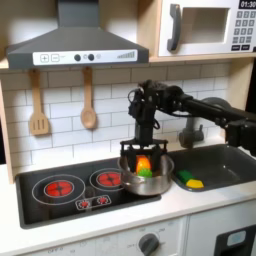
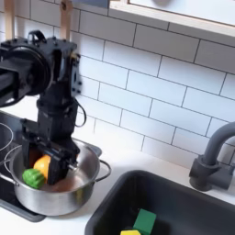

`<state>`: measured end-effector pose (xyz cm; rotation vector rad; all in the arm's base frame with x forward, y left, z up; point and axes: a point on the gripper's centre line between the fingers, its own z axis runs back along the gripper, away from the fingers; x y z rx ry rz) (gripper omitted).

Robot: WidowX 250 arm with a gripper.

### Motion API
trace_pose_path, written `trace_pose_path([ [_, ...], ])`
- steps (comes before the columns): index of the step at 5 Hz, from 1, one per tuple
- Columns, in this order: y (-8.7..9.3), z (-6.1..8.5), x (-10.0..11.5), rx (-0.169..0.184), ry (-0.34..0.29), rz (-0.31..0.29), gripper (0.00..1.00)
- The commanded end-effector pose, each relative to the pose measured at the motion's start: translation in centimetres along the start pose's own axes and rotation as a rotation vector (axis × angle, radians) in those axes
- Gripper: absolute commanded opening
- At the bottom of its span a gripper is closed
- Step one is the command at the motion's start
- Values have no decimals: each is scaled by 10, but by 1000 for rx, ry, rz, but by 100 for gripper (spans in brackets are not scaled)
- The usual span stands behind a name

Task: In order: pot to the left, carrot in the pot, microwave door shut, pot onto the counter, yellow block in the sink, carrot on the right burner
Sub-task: 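Take the carrot out of the pot and put it on the right burner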

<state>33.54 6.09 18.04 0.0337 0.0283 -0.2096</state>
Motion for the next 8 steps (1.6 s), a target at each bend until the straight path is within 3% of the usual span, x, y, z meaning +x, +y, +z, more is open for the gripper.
trace_pose_path([
  [1,26,42,10,23,-96,52,0],
  [2,41,49,10,49,-101,90,0],
  [3,62,47,11,71,-95,122,0],
  [4,84,42,8,93,-83,155,0],
  [5,102,27,3,119,-41,161,0],
  [8,106,-3,7,108,16,131,0],
])
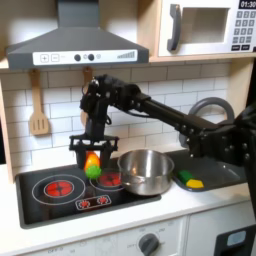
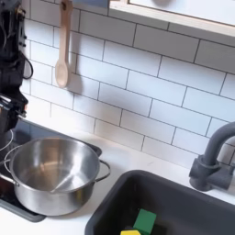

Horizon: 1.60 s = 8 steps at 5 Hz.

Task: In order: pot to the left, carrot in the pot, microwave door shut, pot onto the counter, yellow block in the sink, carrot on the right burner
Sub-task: 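Take the carrot out of the pot and put it on the right burner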

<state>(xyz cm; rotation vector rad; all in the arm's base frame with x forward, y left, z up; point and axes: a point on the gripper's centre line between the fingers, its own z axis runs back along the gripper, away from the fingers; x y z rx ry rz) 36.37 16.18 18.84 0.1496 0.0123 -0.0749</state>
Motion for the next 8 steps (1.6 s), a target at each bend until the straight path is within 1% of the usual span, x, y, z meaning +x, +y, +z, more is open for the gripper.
trace_pose_path([
  [1,0,-14,2,-15,27,-13,0],
  [2,-3,-22,4,-20,48,-25,0],
  [3,-1,-21,2,-27,54,-18,0],
  [4,-2,-28,1,-31,76,-18,34],
  [5,-2,-24,3,-34,69,-21,100],
  [6,2,-15,1,-35,57,-7,100],
  [7,3,2,5,-34,22,-10,100],
  [8,0,18,11,-35,-23,-16,100],
])
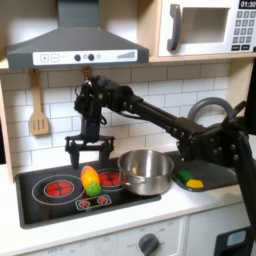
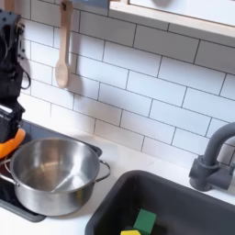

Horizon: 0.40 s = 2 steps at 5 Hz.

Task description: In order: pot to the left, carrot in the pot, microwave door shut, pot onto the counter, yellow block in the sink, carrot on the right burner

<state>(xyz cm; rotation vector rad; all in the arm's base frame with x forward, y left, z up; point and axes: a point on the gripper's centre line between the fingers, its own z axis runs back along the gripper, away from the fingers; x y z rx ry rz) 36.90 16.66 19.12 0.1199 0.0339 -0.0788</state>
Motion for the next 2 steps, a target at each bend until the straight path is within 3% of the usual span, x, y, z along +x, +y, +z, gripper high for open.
trace_pose_path([
  [1,-15,29,12,-30,-70,-38,100],
  [2,-33,39,10,-56,-89,-101,100],
])
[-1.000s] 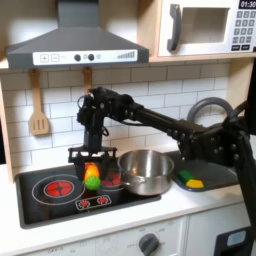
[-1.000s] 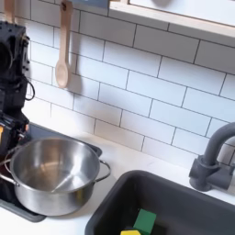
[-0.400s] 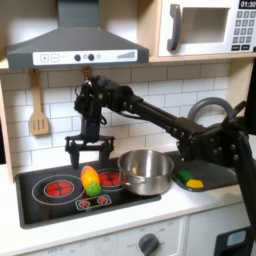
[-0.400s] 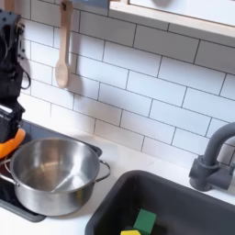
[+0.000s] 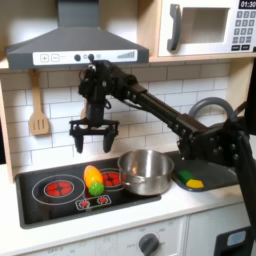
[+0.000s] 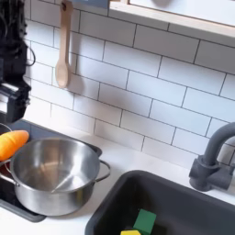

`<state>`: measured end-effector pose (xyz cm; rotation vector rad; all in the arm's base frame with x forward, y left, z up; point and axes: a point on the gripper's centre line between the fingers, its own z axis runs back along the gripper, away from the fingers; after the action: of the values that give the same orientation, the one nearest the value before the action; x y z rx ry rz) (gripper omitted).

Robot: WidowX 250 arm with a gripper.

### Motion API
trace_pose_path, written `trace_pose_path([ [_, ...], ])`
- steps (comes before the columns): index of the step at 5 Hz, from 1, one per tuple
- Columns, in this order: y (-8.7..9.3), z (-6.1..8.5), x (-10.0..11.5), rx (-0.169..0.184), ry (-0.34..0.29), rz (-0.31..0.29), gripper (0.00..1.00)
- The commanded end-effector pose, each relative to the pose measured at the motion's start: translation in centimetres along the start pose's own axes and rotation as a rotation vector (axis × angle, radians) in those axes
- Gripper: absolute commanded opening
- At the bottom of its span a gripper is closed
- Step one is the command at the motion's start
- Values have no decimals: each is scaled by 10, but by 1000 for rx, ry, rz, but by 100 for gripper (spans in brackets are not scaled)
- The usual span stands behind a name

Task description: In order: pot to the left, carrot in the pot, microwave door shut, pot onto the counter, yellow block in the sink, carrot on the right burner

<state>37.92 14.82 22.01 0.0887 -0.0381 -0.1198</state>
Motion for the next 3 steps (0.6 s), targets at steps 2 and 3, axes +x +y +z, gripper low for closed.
trace_pose_path([
  [2,-54,-14,-11,-88,51,-130,100],
  [3,-57,-15,-19,-96,50,-135,100],
])
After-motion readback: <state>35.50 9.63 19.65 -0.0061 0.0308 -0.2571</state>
